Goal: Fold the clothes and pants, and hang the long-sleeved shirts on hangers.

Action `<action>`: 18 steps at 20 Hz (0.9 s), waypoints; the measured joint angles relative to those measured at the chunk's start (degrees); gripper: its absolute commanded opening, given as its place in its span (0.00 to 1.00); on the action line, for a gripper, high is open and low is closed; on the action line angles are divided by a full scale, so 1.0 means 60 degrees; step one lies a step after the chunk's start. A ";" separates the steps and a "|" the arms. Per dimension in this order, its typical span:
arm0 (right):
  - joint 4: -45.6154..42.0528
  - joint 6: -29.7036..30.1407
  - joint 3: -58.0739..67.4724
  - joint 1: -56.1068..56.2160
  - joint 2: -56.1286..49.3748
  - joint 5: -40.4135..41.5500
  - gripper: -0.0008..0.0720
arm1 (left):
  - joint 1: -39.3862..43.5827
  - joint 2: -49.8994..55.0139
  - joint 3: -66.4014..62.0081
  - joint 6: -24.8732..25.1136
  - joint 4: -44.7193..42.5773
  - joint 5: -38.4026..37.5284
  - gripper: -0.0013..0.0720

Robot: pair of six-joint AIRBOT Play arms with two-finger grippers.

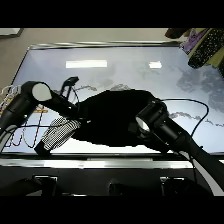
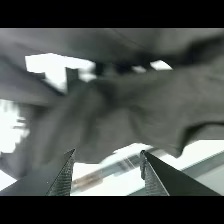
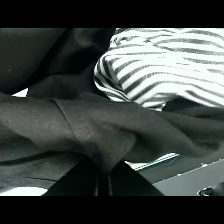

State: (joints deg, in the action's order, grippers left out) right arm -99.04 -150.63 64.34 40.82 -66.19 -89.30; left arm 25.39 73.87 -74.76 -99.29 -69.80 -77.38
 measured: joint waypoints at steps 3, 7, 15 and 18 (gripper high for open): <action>0.0000 0.0000 0.0000 0.0000 0.0149 -0.0015 0.06 | 0.1235 0.0153 0.0000 -0.0645 -0.0463 0.0444 0.67; 0.0000 -0.0004 0.0000 0.0000 0.0211 -0.0011 0.06 | 0.2215 0.0597 0.0000 -0.1264 -0.1118 0.0903 0.67; -0.0109 0.0091 0.0157 -0.0113 0.0229 0.0124 0.06 | 0.2390 0.1712 -0.0215 -0.1636 -0.1421 0.1494 0.06; -0.0200 0.0845 0.1104 -0.0958 0.0229 -0.0066 0.06 | 0.1927 0.1632 -0.1202 -0.1668 -0.1464 0.1075 0.06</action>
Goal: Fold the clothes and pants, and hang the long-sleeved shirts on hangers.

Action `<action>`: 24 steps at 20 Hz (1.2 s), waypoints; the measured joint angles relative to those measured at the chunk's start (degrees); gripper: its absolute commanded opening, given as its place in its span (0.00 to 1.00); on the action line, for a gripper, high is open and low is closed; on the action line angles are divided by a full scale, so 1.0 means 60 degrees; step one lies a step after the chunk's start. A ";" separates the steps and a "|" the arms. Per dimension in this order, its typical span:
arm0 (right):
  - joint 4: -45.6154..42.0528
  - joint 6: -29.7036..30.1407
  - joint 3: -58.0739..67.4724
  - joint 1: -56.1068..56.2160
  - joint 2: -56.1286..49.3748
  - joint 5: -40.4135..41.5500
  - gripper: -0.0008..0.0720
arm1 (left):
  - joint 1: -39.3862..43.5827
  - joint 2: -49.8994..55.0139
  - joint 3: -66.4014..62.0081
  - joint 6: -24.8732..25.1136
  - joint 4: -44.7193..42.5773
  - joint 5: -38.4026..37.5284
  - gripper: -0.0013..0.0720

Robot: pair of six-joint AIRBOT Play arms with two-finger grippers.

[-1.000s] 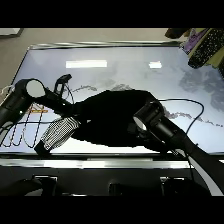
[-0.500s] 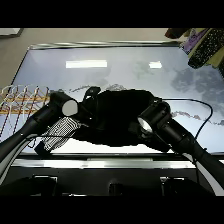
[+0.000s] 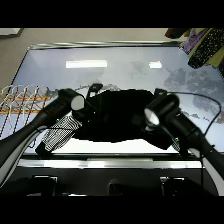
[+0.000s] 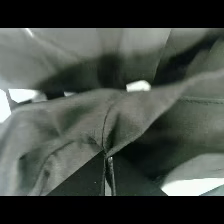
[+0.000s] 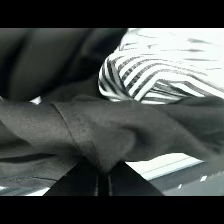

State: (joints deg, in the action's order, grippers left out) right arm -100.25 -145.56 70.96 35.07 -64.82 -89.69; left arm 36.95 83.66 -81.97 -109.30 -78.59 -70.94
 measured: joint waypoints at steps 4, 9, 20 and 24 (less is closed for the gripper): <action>0.0288 0.1545 0.2346 -0.1417 -0.0018 -0.0277 0.06 | -0.0495 -0.0146 -0.2251 -0.0004 -0.0098 -0.0820 0.06; 0.1330 0.2834 0.5260 -0.1974 -0.0015 -0.0568 0.06 | -0.0630 -0.0270 -0.4721 -0.0040 -0.0160 -0.2291 0.06; 0.1209 0.3442 0.2739 -0.0630 0.0532 -0.1668 0.06 | 0.0368 -0.0452 -0.3140 -0.0492 -0.0259 -0.2958 0.06; 0.1053 0.1872 -0.0980 0.0262 0.0907 -0.0270 0.07 | 0.0601 -0.0448 -0.1304 -0.0535 -0.0135 -0.1985 0.06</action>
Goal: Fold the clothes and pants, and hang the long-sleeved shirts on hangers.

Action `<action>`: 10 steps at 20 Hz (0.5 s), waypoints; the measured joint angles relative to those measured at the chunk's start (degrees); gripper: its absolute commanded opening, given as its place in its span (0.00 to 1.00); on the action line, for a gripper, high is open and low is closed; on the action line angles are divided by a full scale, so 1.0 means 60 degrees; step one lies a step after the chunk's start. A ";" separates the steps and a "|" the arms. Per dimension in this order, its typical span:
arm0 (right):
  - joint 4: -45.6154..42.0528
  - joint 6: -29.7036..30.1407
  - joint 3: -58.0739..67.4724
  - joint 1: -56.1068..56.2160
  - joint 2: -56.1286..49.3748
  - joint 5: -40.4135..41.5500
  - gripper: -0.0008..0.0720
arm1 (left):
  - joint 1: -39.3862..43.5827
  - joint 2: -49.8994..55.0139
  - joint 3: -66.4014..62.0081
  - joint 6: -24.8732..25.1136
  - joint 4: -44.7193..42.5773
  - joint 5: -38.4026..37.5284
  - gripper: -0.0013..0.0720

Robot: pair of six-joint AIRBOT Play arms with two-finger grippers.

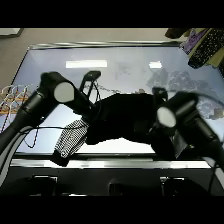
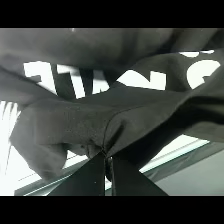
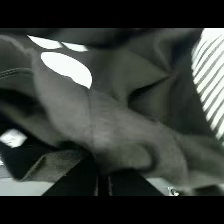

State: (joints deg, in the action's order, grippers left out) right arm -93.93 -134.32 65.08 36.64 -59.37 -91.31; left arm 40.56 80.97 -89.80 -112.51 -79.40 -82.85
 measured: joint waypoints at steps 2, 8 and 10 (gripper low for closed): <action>0.0011 -0.0656 -0.1013 0.0171 0.0073 0.0605 0.40 | 0.0047 0.0025 0.0616 0.0004 0.0073 0.0484 0.06; 0.0015 -0.1541 -0.1690 0.0321 0.0138 0.1319 0.54 | 0.0095 0.0149 0.1206 0.0284 0.0328 0.1253 0.06; 0.0015 -0.1705 -0.1727 0.0331 0.0138 0.1384 0.54 | 0.0095 0.0164 0.1257 0.0331 0.0357 0.1337 0.06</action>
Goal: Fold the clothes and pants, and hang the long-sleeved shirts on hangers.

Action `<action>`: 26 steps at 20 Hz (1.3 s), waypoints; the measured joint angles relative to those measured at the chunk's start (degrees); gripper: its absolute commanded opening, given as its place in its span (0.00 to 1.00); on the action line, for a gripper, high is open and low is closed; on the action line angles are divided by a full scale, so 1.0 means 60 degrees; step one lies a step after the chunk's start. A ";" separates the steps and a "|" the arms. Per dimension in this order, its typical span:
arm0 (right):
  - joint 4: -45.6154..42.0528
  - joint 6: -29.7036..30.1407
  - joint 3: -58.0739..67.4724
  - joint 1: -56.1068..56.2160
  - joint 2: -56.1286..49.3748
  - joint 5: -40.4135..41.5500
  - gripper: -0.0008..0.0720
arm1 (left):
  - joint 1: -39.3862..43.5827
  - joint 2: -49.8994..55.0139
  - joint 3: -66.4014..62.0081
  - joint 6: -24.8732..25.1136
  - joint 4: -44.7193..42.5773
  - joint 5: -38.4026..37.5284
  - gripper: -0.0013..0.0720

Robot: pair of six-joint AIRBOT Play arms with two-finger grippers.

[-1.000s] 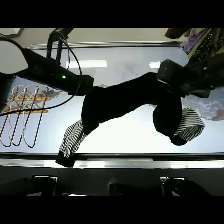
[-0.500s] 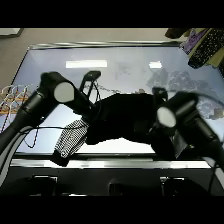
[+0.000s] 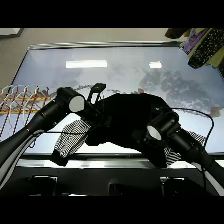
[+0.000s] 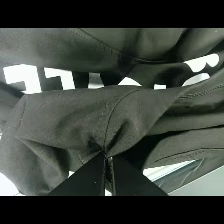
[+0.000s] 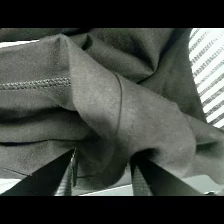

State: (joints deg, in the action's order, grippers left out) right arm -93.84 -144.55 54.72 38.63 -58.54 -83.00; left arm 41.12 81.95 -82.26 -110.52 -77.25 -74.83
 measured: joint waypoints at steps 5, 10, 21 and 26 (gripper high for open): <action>-0.0681 -0.0379 0.0616 0.0004 0.0000 -0.0594 0.54 | 0.0000 0.0007 0.0040 0.0120 0.0040 0.0091 0.06; -0.1300 -0.0506 0.1322 0.0004 -0.0168 -0.1166 0.55 | 0.0000 0.0007 0.0044 0.0178 0.0047 0.0127 0.06; -0.0667 -0.0259 0.1286 0.0007 -0.1071 -0.1377 0.58 | 0.0000 0.0007 0.0047 0.0204 0.0047 0.0138 0.06; -0.0787 -0.0444 0.0896 0.0004 -0.1100 -0.1180 0.33 | 0.0000 0.0007 0.0047 0.0204 0.0047 0.0138 0.06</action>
State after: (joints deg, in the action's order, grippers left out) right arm -98.56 -147.22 60.10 38.65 -65.14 -90.08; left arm 41.12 82.00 -81.97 -109.30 -76.97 -74.00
